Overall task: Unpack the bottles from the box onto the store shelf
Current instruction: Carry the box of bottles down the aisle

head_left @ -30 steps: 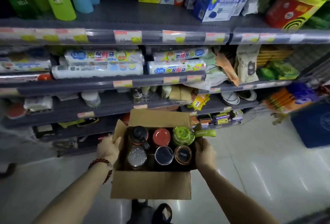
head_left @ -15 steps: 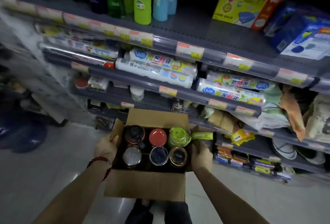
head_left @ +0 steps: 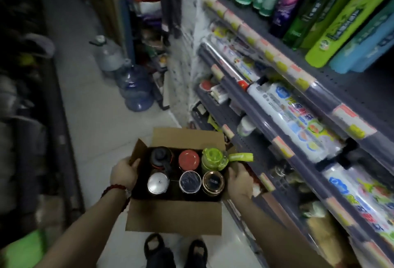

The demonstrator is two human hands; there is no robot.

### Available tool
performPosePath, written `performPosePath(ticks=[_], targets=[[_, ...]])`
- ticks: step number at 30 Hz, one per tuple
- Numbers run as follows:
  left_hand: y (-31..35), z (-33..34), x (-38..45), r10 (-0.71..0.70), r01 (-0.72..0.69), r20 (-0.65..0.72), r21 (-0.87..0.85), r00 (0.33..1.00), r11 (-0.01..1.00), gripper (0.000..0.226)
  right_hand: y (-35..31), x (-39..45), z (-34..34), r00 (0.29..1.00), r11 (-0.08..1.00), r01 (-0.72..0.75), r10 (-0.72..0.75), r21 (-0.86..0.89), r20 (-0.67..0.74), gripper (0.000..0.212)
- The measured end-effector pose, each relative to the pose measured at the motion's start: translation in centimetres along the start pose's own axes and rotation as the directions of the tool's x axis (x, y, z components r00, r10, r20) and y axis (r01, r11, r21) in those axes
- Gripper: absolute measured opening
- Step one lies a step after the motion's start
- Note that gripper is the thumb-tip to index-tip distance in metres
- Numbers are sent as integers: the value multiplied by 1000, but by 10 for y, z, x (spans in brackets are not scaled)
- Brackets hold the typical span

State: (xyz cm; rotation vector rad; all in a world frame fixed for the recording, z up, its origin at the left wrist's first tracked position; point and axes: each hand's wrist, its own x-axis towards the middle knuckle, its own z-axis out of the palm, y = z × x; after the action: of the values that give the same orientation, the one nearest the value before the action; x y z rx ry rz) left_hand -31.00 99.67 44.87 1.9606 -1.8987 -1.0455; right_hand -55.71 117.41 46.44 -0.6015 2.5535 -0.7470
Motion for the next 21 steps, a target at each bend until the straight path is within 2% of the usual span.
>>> performPosePath(ticks=[5, 12, 18, 21], targets=[[-39, -43, 3, -135, 125, -107, -90, 985, 988, 27, -49, 1, 43, 994, 997, 69, -66, -31, 91, 34], [-98, -93, 30, -272, 253, -160, -132, 949, 958, 28, -107, -5, 123, 974, 987, 163, -163, 13, 161, 35], [-146, -98, 60, -380, 364, -183, -115, 907, 924, 29, -135, 8, 196, 956, 983, 182, -169, -30, 238, 35], [-184, -76, 88, -417, 388, -178, -178, 891, 904, 29, -134, 26, 238, 938, 971, 234, -213, -46, 273, 29]])
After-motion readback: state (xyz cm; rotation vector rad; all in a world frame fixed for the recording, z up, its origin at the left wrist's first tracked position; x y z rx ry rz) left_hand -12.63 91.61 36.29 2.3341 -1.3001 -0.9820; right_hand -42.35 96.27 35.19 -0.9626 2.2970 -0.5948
